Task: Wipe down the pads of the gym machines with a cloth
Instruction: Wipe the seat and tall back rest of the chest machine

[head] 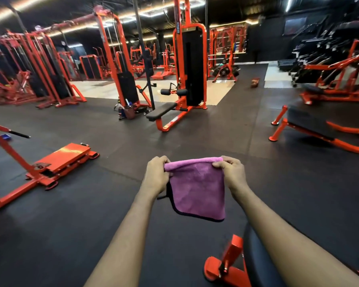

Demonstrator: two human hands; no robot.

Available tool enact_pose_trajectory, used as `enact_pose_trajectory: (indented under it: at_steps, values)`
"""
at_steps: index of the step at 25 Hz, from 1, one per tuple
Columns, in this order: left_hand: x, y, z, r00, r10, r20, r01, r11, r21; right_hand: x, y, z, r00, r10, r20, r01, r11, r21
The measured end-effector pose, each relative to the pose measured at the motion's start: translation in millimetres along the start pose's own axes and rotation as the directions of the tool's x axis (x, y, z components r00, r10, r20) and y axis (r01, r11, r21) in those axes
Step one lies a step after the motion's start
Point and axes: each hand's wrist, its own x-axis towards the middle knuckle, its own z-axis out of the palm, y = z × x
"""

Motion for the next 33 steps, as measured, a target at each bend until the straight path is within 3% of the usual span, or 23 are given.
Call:
enact_pose_trajectory:
  at_steps: [3,5,7,12,18,24,33]
  values:
    - [46,-28,9,0.994,-0.073,-0.08,0.073,0.997,-0.009,46,6,36,0.998,0.001,-0.067,-0.001,1.0,-0.002]
    - [85,-40,13,0.997,-0.078,-0.011,0.079,0.99,0.116,82,11,50,0.993,0.0,-0.116,-0.001,1.0,-0.008]
    - [137,-54,22,0.996,-0.039,0.082,0.029,0.992,0.125,129,23,63,0.989,-0.021,-0.146,0.024,1.0,0.018]
    - [281,-60,52,0.969,0.074,0.234,-0.049,0.992,-0.113,272,47,81,0.973,-0.039,-0.228,0.045,0.999,0.021]
    - [428,-51,107,0.949,0.299,0.096,-0.259,0.919,-0.298,420,55,81,0.94,-0.11,-0.322,0.1,0.994,-0.046]
    - [601,-49,195,0.883,0.373,0.285,-0.262,0.895,-0.362,577,95,59,0.872,-0.12,-0.474,0.072,0.99,-0.118]
    - [862,51,363,0.815,0.518,0.259,-0.387,0.82,-0.421,792,107,-30,0.693,-0.134,-0.708,-0.025,0.978,-0.209]
